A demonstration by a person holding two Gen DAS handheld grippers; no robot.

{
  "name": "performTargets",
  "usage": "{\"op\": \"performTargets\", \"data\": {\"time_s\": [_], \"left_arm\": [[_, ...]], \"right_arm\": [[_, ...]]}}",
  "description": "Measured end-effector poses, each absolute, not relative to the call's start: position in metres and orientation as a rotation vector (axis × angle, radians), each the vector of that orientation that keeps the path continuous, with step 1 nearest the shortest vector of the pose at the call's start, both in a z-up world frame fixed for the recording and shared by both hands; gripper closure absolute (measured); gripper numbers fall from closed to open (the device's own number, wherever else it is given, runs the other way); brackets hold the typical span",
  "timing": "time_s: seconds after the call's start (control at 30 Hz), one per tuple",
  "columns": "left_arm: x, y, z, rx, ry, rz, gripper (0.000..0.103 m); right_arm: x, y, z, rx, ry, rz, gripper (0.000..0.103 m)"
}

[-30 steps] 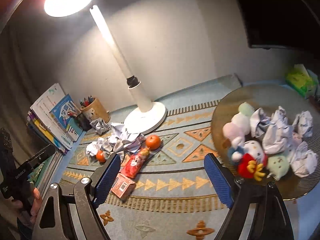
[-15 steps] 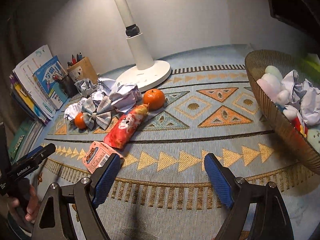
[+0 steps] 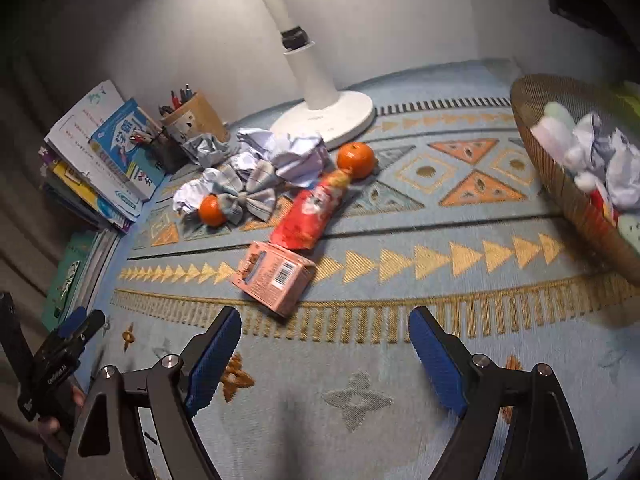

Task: Organize objects
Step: 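Grasp a paper ball with left tool while right tool grasps the red snack bag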

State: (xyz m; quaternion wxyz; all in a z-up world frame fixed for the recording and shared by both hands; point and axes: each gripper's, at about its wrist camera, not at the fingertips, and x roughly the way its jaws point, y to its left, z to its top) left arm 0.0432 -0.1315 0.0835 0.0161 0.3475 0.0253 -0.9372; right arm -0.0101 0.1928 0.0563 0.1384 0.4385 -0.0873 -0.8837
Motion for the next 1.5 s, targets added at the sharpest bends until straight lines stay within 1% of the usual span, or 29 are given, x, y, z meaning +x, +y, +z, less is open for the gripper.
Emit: {"op": "performTargets", "data": {"time_s": [0.07, 0.13, 0.23, 0.37, 0.5, 0.57, 0.6, 0.63, 0.67, 0.7, 0.73, 0.77, 0.8, 0.83, 0.87, 0.93, 1.0, 1.07, 1.17, 1.27, 1.33, 1.4, 1.47, 1.5], "left_arm": [[0.018, -0.126, 0.096, 1.068, 0.066, -2.964, 0.006], [-0.012, -0.118, 0.096, 1.085, 0.084, -3.016, 0.006], [-0.066, -0.11, 0.074, 1.227, 0.167, -3.024, 0.007], [-0.122, -0.103, 0.039, 1.432, 0.266, -3.0, 0.008], [-0.151, -0.097, 0.015, 1.535, 0.308, -2.978, 0.008], [-0.157, -0.095, 0.011, 1.541, 0.345, -2.974, 0.009], [-0.158, -0.093, 0.012, 1.536, 0.35, -2.983, 0.013], [-0.158, -0.092, 0.013, 1.529, 0.35, -2.992, 0.02], [-0.161, -0.089, 0.012, 1.537, 0.339, -2.981, 0.025], [-0.162, -0.087, 0.011, 1.535, 0.312, -2.975, 0.032], [-0.161, -0.083, 0.012, 1.525, 0.284, -2.982, 0.047], [-0.159, -0.08, 0.012, 1.535, 0.274, -2.99, 0.056], [-0.157, -0.077, 0.013, 1.537, 0.263, -2.99, 0.061], [-0.154, -0.076, 0.015, 1.512, 0.253, -2.989, 0.064], [-0.15, -0.075, 0.019, 1.486, 0.247, -2.994, 0.065], [-0.137, -0.074, 0.033, 1.444, 0.274, -3.025, 0.065], [-0.116, -0.071, 0.053, 1.379, 0.283, -3.075, 0.065], [-0.091, -0.064, 0.072, 1.313, 0.272, -3.126, 0.065], [-0.054, -0.048, 0.087, 1.285, 0.27, -3.183, 0.065], [-0.024, -0.034, 0.084, 1.311, 0.267, -3.212, 0.065], [-0.013, -0.02, 0.075, 1.344, 0.255, -3.215, 0.065], [-0.006, -0.014, 0.055, 1.392, 0.249, -3.201, 0.065], [-0.002, -0.007, 0.041, 1.435, 0.265, -3.193, 0.065], [-0.003, -0.005, 0.034, 1.441, 0.262, -3.181, 0.065]], "right_arm": [[-0.022, 0.183, 0.064, 1.235, -0.183, -2.617, 0.018], [-0.037, 0.179, 0.064, 1.226, -0.198, -2.634, 0.018], [-0.061, 0.175, 0.055, 1.232, -0.233, -2.643, 0.018], [-0.087, 0.172, 0.032, 1.332, -0.286, -2.609, 0.019], [-0.107, 0.166, 0.014, 1.391, -0.304, -2.586, 0.021], [-0.112, 0.162, 0.01, 1.392, -0.286, -2.599, 0.021], [-0.113, 0.159, 0.01, 1.383, -0.256, -2.615, 0.024], [-0.114, 0.156, 0.01, 1.38, -0.227, -2.621, 0.029], [-0.115, 0.152, 0.009, 1.375, -0.202, -2.627, 0.031], [-0.115, 0.149, 0.009, 1.368, -0.177, -2.64, 0.033], [-0.115, 0.147, 0.008, 1.359, -0.151, -2.65, 0.042], [-0.114, 0.145, 0.008, 1.348, -0.131, -2.649, 0.048], [-0.113, 0.144, 0.009, 1.331, -0.138, -2.629, 0.059], [-0.112, 0.144, 0.01, 1.32, -0.136, -2.631, 0.065], [-0.11, 0.145, 0.012, 1.309, -0.131, -2.637, 0.067], [-0.107, 0.152, 0.017, 1.303, -0.147, -2.627, 0.074], [-0.096, 0.165, 0.028, 1.262, -0.182, -2.629, 0.075], [-0.079, 0.181, 0.044, 1.191, -0.188, -2.634, 0.08], [-0.048, 0.198, 0.063, 1.097, -0.123, -2.588, 0.081], [-0.018, 0.211, 0.072, 1.06, -0.044, -2.569, 0.082], [-0.003, 0.217, 0.068, 1.086, -0.004, -2.528, 0.082], [0.004, 0.222, 0.055, 1.16, 0.018, -2.534, 0.082], [-0.002, 0.233, 0.042, 1.255, -0.085, -2.507, 0.079], [-0.008, 0.238, 0.036, 1.293, -0.151, -2.501, 0.077]]}}
